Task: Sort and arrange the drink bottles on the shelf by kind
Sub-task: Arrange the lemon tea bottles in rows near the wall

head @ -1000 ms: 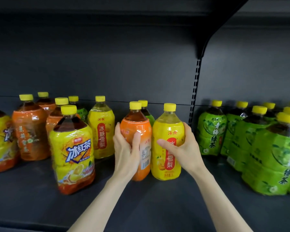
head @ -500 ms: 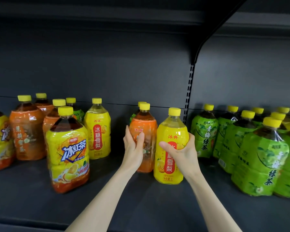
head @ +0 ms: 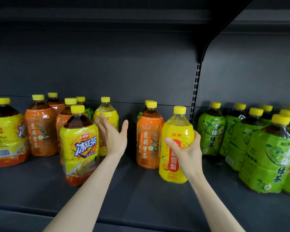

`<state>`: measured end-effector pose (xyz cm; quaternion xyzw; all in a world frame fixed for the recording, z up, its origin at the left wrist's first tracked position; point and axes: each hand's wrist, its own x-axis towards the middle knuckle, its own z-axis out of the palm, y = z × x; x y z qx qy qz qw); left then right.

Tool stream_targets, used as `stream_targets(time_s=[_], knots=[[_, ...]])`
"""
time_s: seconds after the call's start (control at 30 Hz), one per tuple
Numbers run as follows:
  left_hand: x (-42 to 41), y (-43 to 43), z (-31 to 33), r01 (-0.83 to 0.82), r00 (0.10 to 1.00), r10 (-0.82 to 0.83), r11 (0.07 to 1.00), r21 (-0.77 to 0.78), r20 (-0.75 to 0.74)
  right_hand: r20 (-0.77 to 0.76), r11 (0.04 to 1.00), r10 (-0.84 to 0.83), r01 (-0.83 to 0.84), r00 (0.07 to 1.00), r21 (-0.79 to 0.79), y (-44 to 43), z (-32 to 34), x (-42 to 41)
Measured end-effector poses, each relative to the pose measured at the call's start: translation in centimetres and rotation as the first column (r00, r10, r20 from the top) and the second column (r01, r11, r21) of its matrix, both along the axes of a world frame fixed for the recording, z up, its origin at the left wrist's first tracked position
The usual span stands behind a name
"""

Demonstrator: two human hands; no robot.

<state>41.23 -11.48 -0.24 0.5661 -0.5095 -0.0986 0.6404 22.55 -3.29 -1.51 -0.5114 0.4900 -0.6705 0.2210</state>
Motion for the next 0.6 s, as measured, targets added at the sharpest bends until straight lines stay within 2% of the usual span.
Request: stream_targets(time_s=[0.2, 0.33, 0.53, 0.6], knots=[[1.5, -2.2, 1.5, -0.060, 0.993, 0.073, 0.989, 0.136, -0.098, -0.012, 0.998, -0.059, 0.059, 0.998, -0.008, -0.5, -0.2, 0.3], [1.7, -2.1, 1.5, -0.054, 0.995, 0.067, 0.986, 0.160, -0.076, -0.011, 0.995, -0.101, 0.101, 0.995, -0.014, -0.7, -0.4, 0.6], [1.7, -3.2, 0.7, 0.083, 0.992, -0.068, 0.987, 0.134, -0.110, -0.009, 0.993, -0.113, 0.112, 0.994, -0.020, -0.8, -0.4, 0.7], [1.8, -2.5, 0.1, 0.131, 0.989, -0.123, 0.986, 0.106, -0.079, -0.021, 0.993, -0.120, 0.120, 0.993, -0.016, -0.8, -0.4, 0.7]])
